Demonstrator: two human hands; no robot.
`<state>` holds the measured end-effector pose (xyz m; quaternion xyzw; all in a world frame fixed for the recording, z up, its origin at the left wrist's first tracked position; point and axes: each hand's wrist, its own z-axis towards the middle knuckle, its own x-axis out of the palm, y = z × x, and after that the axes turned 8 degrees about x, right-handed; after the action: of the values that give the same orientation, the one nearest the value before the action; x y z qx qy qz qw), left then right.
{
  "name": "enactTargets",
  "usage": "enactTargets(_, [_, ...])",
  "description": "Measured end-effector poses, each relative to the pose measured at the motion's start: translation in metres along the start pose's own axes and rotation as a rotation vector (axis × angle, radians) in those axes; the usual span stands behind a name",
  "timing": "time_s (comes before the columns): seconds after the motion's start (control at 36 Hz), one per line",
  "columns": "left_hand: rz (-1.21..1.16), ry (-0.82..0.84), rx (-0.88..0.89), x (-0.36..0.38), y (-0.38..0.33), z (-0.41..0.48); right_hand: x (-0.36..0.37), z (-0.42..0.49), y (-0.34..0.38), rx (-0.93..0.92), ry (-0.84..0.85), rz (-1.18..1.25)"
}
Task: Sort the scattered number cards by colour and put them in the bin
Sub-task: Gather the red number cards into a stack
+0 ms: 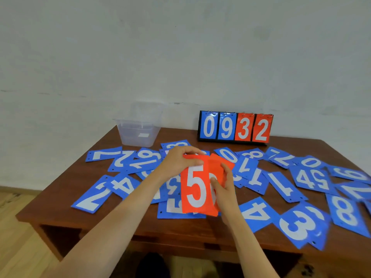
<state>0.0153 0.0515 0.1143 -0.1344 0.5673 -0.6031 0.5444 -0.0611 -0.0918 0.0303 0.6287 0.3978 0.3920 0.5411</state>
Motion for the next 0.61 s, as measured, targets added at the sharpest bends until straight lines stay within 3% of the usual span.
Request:
enactTargets(0.25, [-0.004, -0.115, -0.023, 0.059, 0.013, 0.02, -0.029, 0.0, 0.007, -0.034, 0.016, 0.0])
enactTargets(0.36, [-0.13, -0.237, -0.256, 0.072, 0.015, 0.019, -0.034, 0.006, -0.001, -0.064, -0.046, 0.093])
enactTargets(0.47, [-0.39, 0.013, -0.466, 0.072, 0.017, -0.003, -0.035, 0.008, -0.002, -0.106, -0.146, 0.146])
enactTargets(0.53, [-0.394, 0.117, -0.427, 0.076, 0.023, -0.015, -0.034, 0.009, -0.001, -0.127, -0.176, 0.156])
enactTargets(0.61, [-0.421, 0.089, -0.348, 0.082, 0.03, -0.024, -0.032, 0.012, -0.001, -0.145, -0.163, 0.151])
